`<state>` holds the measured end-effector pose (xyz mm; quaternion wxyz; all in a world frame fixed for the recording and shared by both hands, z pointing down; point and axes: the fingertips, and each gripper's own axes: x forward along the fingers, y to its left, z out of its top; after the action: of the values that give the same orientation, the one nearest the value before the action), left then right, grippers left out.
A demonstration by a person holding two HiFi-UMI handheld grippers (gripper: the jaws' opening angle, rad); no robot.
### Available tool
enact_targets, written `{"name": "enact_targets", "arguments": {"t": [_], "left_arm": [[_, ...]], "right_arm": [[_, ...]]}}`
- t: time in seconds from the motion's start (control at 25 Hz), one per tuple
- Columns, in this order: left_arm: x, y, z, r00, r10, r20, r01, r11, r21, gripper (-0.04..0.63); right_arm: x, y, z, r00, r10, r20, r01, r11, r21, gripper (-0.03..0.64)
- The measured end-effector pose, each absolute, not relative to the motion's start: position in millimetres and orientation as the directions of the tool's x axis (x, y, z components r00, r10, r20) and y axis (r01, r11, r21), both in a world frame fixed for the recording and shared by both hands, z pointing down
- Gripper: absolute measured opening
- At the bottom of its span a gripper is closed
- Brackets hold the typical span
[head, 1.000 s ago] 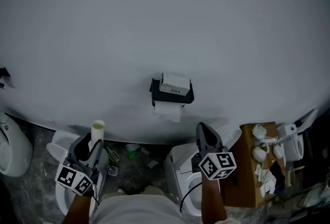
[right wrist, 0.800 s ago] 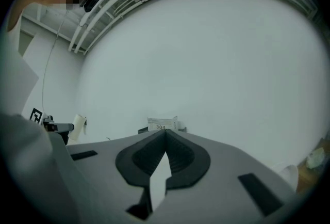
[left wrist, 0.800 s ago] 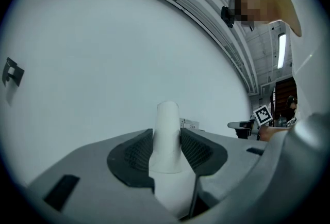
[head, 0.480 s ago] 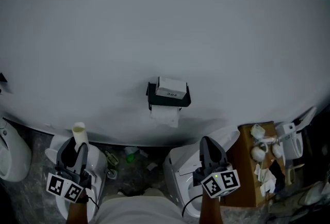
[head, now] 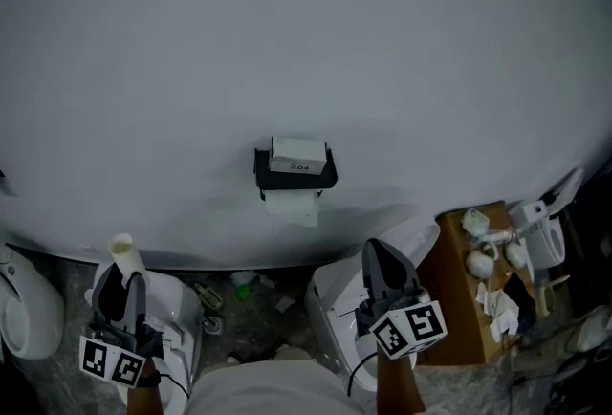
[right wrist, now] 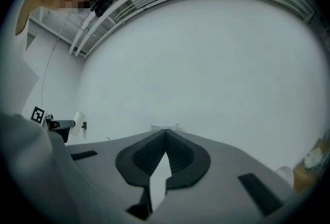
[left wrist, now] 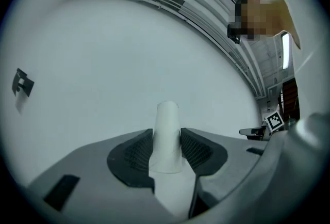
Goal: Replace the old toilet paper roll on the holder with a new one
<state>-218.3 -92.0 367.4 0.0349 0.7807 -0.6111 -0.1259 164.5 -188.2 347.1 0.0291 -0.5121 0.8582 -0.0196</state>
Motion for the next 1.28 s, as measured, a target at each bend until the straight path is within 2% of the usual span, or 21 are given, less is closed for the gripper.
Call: {"name": "enact_targets", "arguments": {"t": [0.52, 1.28], "left_arm": [[-207.3, -93.1, 359.2, 0.258, -0.952, -0.164, -0.935, -0.289, 0.207, 0.172], [-217.7, -80.6, 370.5, 0.23, -0.964, -0.135, -0.938, -0.256, 0.232, 0.172]], "right_arm": [[153.6, -173.3, 353.0, -0.505, -0.863, 0.003, -0.861, 0.504, -0.071, -0.002], [130.0, -177.2, 361.2, -0.548, -0.836, 0.03, -0.835, 0.544, -0.084, -0.002]]}}
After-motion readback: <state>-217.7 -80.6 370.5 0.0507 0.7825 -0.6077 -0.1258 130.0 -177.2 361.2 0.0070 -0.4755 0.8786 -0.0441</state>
